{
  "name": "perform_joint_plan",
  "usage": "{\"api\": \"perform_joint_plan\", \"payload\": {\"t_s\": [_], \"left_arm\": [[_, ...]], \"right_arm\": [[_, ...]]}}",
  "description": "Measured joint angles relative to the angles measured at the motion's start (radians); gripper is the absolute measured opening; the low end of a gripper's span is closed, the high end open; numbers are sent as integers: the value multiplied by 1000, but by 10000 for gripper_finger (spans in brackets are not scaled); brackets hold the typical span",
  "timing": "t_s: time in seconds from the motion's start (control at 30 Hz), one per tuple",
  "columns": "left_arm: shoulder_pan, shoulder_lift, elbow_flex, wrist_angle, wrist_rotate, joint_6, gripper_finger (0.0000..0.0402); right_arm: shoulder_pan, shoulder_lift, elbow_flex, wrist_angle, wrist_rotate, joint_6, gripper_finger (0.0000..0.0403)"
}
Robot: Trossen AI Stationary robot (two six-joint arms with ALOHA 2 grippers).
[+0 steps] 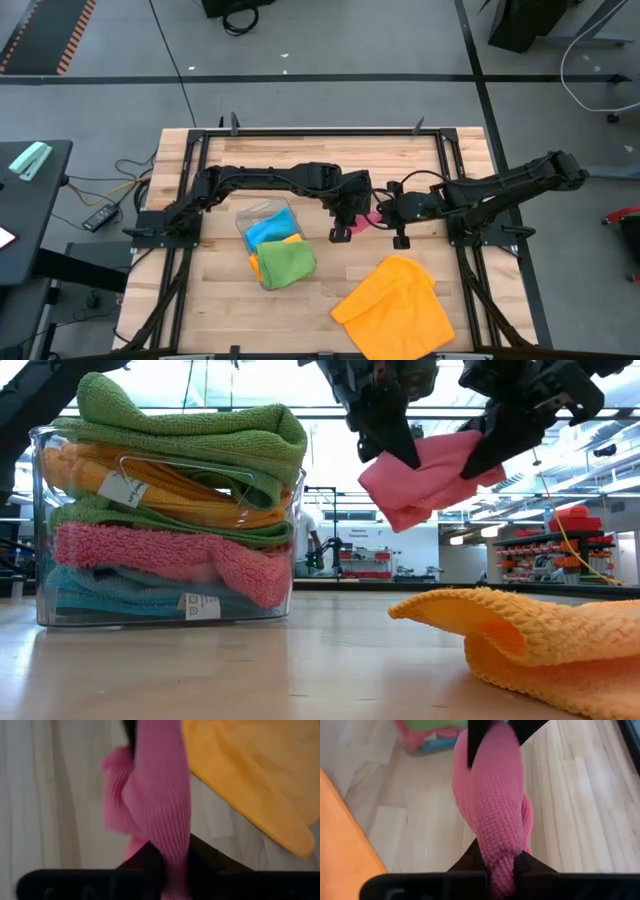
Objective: Fold microfiber towels
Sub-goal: Put the pink towel into the transparent bin
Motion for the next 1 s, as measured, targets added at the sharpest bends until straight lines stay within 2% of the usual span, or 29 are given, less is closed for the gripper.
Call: {"api": "perform_joint_plan", "payload": {"t_s": [0.27, 0.43, 0.53, 0.73, 1.0], "left_arm": [[15, -15, -2, -28, -2, -82, 206], [14, -16, -2, 3, 1, -104, 289], [14, -16, -2, 50, 1, -160, 325], [14, 3, -1, 150, 8, -263, 349], [11, 65, -1, 211, 9, -303, 329]], "right_arm": [[-16, 0, 66, -152, 0, 28, 15], [-28, 0, 75, -168, -31, 43, 15], [-28, 0, 75, -166, -34, 65, 15], [-28, 0, 75, -168, -34, 111, 15], [-28, 0, 75, -160, -34, 171, 16]]}}
